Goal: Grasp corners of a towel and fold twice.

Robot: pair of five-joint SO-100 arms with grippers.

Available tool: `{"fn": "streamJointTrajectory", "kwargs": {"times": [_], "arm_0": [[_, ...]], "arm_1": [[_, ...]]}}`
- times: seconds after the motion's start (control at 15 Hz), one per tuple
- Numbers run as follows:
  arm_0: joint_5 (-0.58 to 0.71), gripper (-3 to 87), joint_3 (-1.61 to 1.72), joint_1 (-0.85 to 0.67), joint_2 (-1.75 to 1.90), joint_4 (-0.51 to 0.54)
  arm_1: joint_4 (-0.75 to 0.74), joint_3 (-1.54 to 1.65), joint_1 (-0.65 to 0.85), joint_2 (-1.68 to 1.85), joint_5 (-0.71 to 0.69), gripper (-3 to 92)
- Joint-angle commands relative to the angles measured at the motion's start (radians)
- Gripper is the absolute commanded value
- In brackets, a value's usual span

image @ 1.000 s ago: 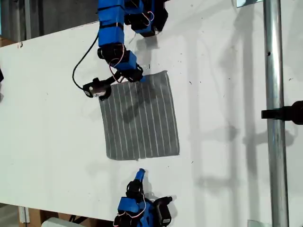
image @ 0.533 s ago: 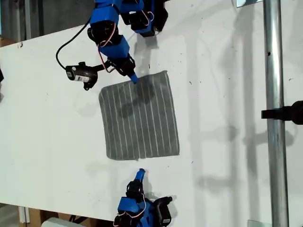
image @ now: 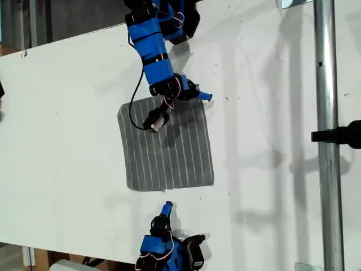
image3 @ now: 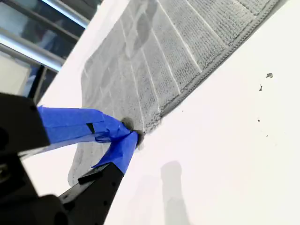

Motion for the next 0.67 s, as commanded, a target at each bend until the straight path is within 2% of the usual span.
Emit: {"fn": "streamJointTrajectory", "kwargs": {"times": [0.0, 0.2, 0.47, 0.53, 0.6], "arm_0": [[-0.006, -2.9, 0.008, 0.003, 0.006, -0.023], [-0.006, -2.9, 0.008, 0.003, 0.006, -0.023], [-0.011, -2.9, 0.008, 0.006, 0.006, -0.018], [-0.021, -2.9, 0.008, 0.006, 0.006, -0.017], [-0.031, -2.9, 0.008, 0.005, 0.006, -0.017]], "arm_1": [[0.009, -0.034, 0.011, 0.058, 0.018, 45.3], [-0.028, 0.046, 0.087, 0.127, 0.021, 42.3], [-0.253, 0.199, 0.206, 0.074, -0.009, 37.4], [-0.278, 0.186, 0.207, -0.003, -0.006, 32.3], [-0.275, 0.130, 0.199, -0.087, -0.006, 19.0]]}}
